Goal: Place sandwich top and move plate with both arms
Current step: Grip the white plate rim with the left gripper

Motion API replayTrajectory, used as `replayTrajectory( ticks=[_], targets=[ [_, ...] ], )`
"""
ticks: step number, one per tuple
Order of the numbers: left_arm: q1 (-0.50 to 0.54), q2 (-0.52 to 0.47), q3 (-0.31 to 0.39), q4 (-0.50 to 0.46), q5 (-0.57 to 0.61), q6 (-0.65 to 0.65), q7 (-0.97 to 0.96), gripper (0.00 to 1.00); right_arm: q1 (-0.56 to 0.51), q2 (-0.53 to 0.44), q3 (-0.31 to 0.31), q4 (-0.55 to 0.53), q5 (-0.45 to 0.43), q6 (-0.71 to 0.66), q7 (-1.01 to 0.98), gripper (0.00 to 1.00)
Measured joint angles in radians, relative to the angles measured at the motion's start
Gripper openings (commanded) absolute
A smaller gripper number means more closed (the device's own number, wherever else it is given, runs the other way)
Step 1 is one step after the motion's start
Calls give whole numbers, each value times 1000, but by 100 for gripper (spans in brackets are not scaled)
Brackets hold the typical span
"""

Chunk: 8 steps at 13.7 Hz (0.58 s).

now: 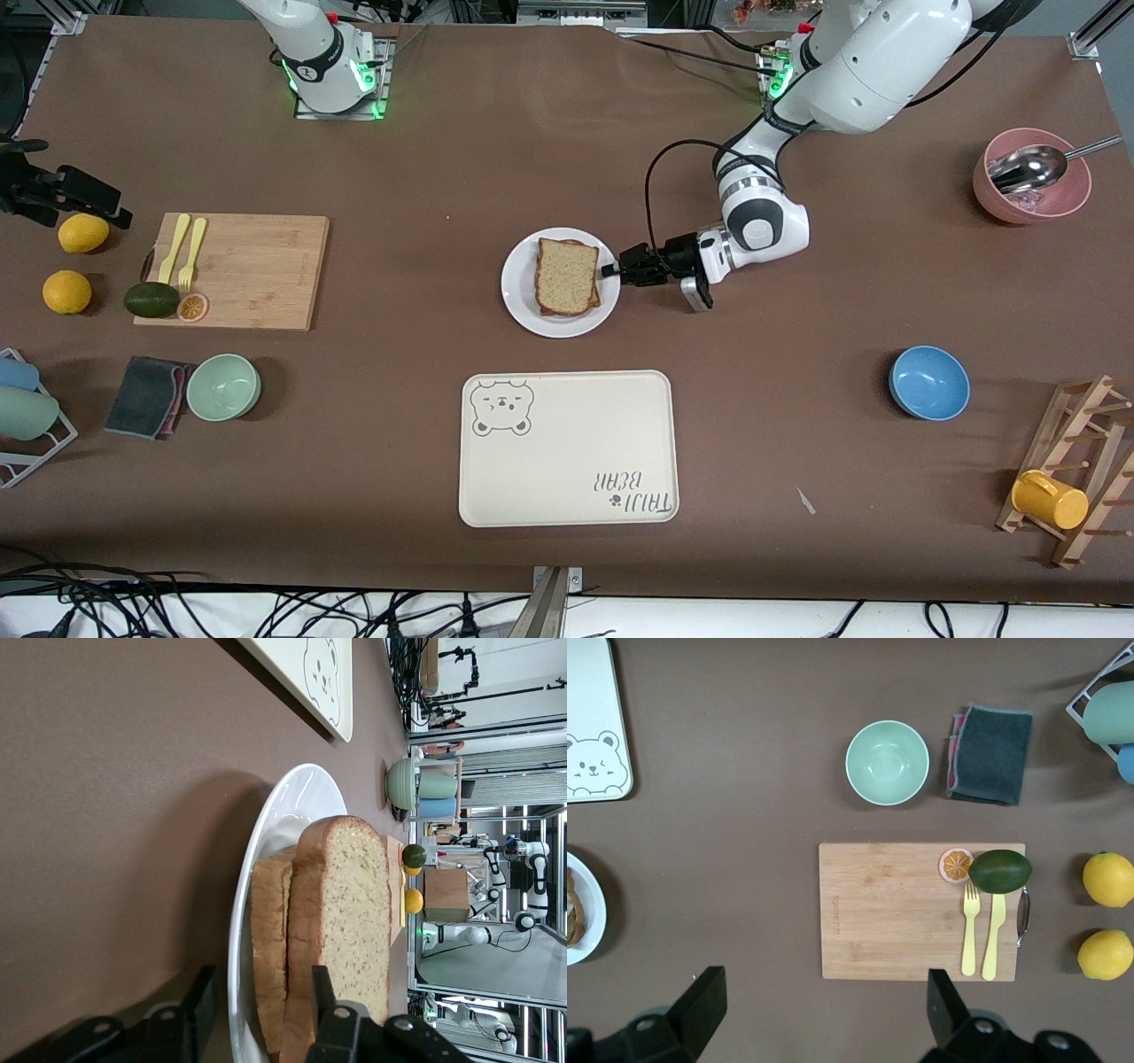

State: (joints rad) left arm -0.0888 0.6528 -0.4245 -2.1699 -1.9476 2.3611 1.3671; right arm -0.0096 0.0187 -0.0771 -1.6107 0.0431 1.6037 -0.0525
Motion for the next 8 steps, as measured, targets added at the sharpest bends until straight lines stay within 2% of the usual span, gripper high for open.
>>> replayTrajectory(
  ticks=[8],
  targets=[
    [0, 22, 0, 4, 0, 1, 33, 24, 0, 0, 1, 0, 0, 0, 0, 100]
  ],
)
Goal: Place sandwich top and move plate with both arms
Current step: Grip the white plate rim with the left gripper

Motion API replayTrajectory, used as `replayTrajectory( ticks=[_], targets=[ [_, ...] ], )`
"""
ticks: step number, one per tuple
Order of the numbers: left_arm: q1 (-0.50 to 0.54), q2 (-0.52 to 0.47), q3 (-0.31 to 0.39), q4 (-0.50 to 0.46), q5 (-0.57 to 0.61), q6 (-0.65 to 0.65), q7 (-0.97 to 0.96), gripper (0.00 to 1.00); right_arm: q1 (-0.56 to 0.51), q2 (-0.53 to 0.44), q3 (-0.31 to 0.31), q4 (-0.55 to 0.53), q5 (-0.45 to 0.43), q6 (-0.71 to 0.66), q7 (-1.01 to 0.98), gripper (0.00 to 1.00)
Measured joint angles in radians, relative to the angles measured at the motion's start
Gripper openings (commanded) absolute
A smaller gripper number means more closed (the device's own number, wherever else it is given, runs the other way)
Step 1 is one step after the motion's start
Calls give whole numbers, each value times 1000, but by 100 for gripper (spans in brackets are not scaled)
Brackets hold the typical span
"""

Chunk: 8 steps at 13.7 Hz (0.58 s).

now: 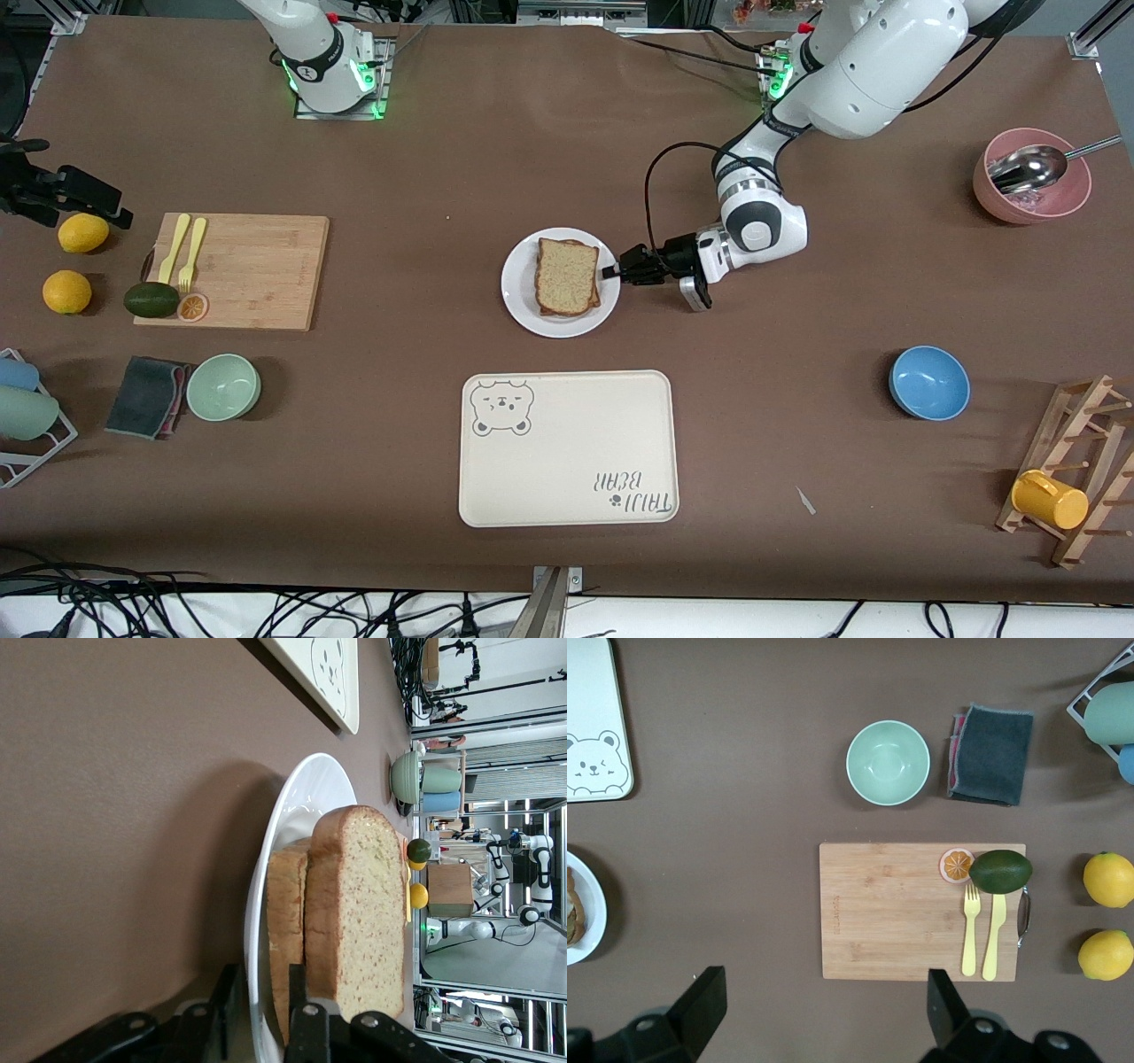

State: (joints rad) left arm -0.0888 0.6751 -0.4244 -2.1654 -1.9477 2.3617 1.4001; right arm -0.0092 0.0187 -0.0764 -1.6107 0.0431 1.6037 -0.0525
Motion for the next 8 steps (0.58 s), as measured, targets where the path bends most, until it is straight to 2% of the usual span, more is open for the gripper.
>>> replayTrajectory(
  ticks=[3, 8],
  targets=[
    [0, 0, 0, 0, 0, 0, 7, 17, 0, 0, -1, 0, 0, 0, 0, 100],
    [0, 1, 0, 0, 0, 2, 10, 11, 0, 0, -1, 0, 0, 0, 0, 100]
  ],
)
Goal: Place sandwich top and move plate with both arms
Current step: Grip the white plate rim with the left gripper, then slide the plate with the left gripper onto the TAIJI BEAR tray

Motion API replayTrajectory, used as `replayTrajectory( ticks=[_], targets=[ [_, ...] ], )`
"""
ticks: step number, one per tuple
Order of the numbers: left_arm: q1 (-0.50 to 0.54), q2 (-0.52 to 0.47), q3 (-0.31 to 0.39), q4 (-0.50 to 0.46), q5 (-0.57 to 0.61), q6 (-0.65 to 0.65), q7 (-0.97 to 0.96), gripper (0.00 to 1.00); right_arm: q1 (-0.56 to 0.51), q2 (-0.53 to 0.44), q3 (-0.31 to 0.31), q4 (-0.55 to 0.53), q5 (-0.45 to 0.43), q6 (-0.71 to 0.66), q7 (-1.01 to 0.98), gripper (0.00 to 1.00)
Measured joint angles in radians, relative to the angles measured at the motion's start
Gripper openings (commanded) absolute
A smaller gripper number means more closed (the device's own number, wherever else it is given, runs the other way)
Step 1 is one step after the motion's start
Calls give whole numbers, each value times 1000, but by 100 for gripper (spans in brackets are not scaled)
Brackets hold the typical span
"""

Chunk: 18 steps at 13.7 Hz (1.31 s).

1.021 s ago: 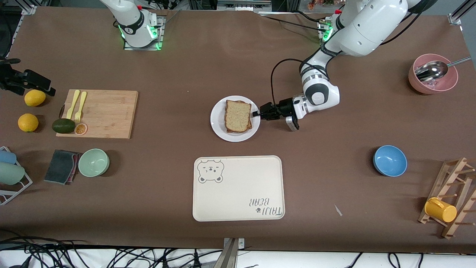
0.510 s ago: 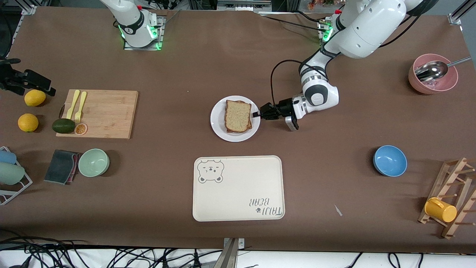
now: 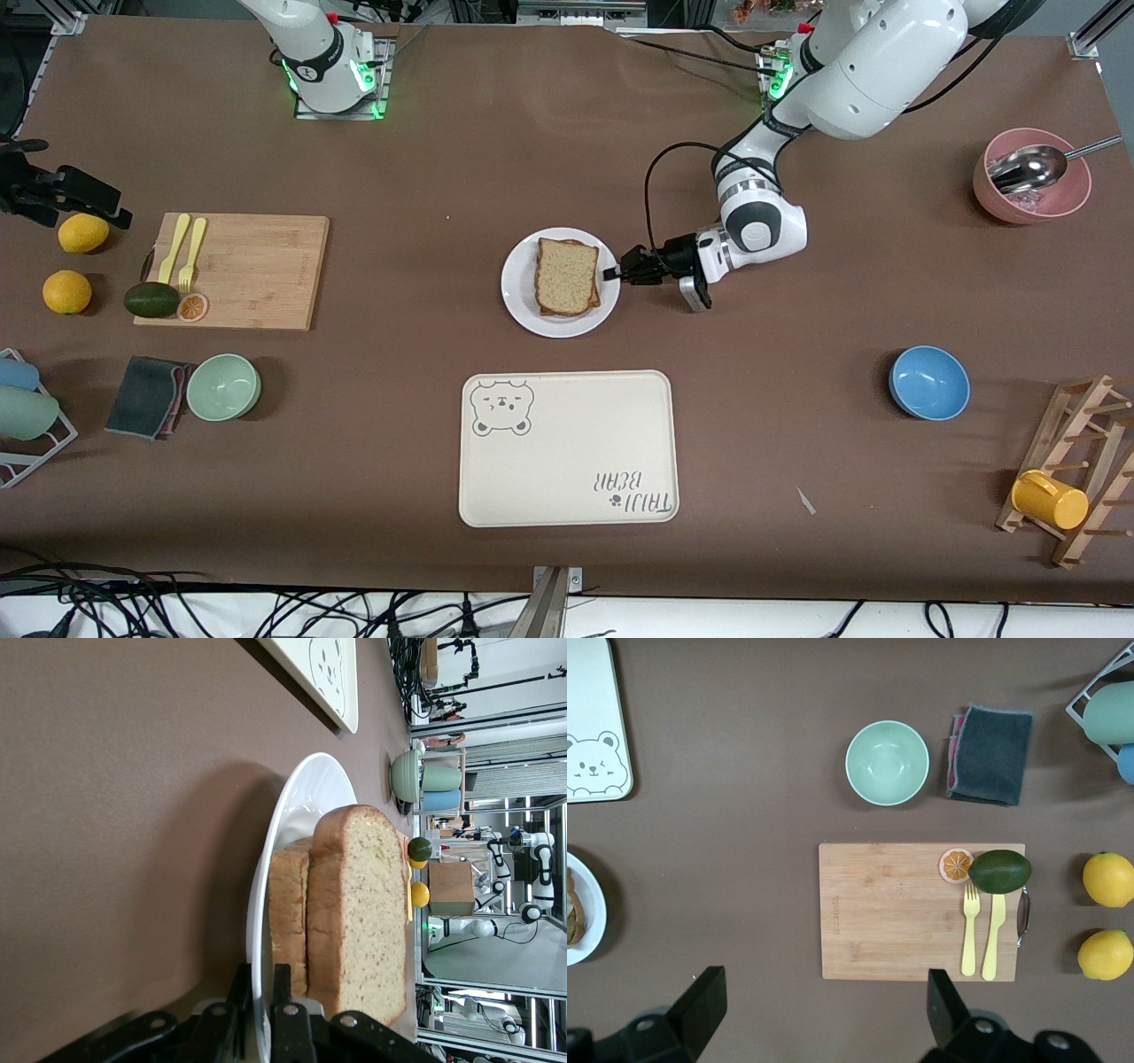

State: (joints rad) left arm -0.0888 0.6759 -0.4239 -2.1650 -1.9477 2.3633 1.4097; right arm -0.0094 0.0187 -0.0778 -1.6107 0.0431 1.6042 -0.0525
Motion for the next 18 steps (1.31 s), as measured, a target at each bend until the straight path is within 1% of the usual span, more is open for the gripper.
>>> replayTrajectory(
  ticks=[7, 15, 18],
  targets=[
    [0, 2, 1, 0, 0, 6, 1, 1, 0, 0, 0, 0, 0, 0, 0, 100],
    [0, 3, 1, 2, 0, 8, 2, 0, 1, 0, 4, 0, 0, -1, 0, 100],
    [0, 3, 1, 22, 0, 39, 2, 0, 1, 0, 4, 0, 0, -1, 0, 100]
  ],
)
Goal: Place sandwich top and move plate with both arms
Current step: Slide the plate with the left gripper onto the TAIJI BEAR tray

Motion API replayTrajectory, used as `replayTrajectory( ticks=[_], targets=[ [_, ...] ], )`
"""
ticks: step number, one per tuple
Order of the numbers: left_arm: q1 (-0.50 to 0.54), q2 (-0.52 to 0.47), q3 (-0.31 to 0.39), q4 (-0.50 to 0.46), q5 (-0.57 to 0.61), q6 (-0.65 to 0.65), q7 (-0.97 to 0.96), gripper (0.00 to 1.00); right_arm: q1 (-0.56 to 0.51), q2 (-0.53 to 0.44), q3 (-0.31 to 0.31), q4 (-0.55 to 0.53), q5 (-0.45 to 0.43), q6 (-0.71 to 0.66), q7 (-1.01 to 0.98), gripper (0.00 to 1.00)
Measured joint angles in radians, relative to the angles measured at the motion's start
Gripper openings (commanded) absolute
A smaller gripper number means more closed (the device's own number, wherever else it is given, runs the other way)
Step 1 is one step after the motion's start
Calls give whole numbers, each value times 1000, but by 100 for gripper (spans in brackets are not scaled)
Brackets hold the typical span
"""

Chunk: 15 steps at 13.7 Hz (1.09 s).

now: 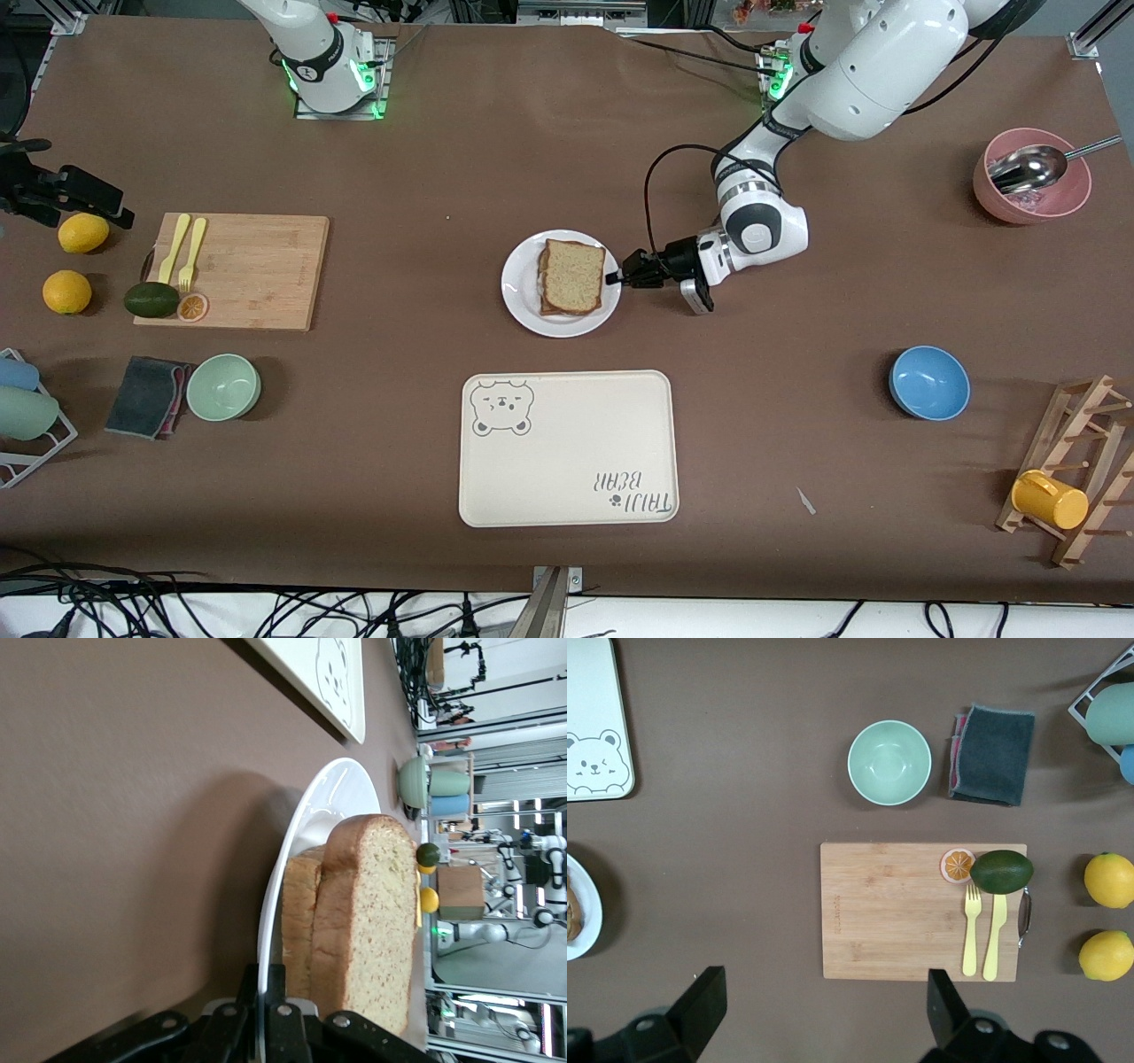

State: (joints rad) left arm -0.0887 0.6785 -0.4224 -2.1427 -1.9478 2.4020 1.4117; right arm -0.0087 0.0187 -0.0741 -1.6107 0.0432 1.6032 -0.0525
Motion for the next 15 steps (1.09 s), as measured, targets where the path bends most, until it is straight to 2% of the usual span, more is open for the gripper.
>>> replayTrajectory(
  ticks=[7, 12, 15],
  targets=[
    [0, 0, 1, 81, 4, 61, -75, 0, -2, 0, -17, 0, 0, -1, 0, 100],
    [0, 0, 8, 169, 170, 77, -328, 0, -1, 0, -18, 0, 0, -1, 0, 100],
    [0, 11, 33, 234, 231, 78, -417, 0, -1, 0, -18, 0, 0, -1, 0, 100]
  ],
)
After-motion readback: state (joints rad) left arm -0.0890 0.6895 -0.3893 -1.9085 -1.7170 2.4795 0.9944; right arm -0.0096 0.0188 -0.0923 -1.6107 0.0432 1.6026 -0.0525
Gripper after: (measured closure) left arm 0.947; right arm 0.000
